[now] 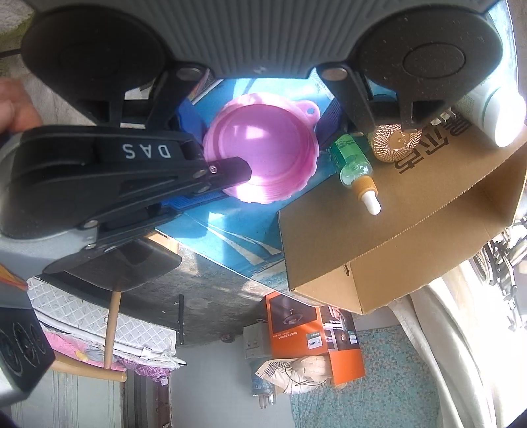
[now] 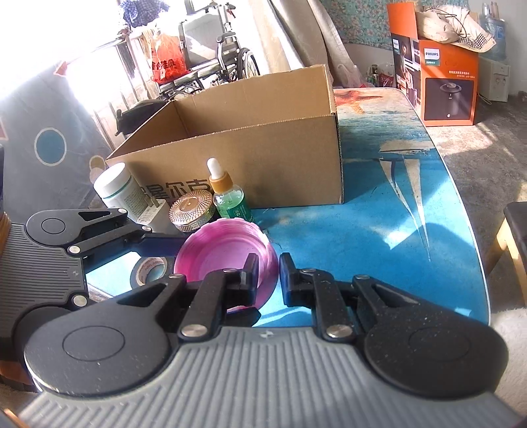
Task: Organize rigid objects
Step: 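Carry the pink lid into the box and open the right gripper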
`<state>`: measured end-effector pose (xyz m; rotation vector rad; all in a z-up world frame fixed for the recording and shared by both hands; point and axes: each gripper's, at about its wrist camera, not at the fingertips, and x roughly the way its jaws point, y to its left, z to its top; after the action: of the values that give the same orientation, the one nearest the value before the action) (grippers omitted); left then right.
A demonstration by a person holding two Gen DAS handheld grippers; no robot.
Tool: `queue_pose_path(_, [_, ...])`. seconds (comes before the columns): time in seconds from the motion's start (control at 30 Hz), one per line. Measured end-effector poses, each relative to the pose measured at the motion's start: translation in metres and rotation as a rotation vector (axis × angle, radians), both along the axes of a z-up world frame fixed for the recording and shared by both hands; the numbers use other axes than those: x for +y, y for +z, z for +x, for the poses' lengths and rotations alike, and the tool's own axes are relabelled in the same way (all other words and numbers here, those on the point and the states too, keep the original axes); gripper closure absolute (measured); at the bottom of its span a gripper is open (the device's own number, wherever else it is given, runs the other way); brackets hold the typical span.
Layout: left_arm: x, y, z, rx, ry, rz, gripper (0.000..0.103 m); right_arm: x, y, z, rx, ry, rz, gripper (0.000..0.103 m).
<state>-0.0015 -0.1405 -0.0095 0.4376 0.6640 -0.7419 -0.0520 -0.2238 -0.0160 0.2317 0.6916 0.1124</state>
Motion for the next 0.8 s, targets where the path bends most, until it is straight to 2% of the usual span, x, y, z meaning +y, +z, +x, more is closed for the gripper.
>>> queue_pose_path(0.27, [0.004, 0.046, -0.013, -0.146, 0.009, -0.05, 0.03, 0.004, 0.05, -0.021, -0.146, -0.007, -0.041, 0.089])
queue_pose_path(0.47, [0.01, 0.082, -0.008, -0.266, 0.063, -0.064, 0.03, 0.016, 0.095, -0.013, -0.266, 0.04, -0.092, 0.089])
queue_pose_path(0.63, [0.018, 0.109, 0.012, -0.326, 0.12, -0.06, 0.03, 0.03, 0.128, 0.017, -0.318, 0.112, -0.126, 0.088])
queue_pose_path(0.73, [0.025, 0.121, 0.031, -0.348, 0.145, -0.044, 0.03, 0.036, 0.148, 0.049, -0.307, 0.165, -0.109, 0.088])
queue_pose_path(0.8, [0.03, 0.126, 0.049, -0.335, 0.164, -0.036, 0.03, 0.039, 0.157, 0.074, -0.29, 0.201, -0.102, 0.087])
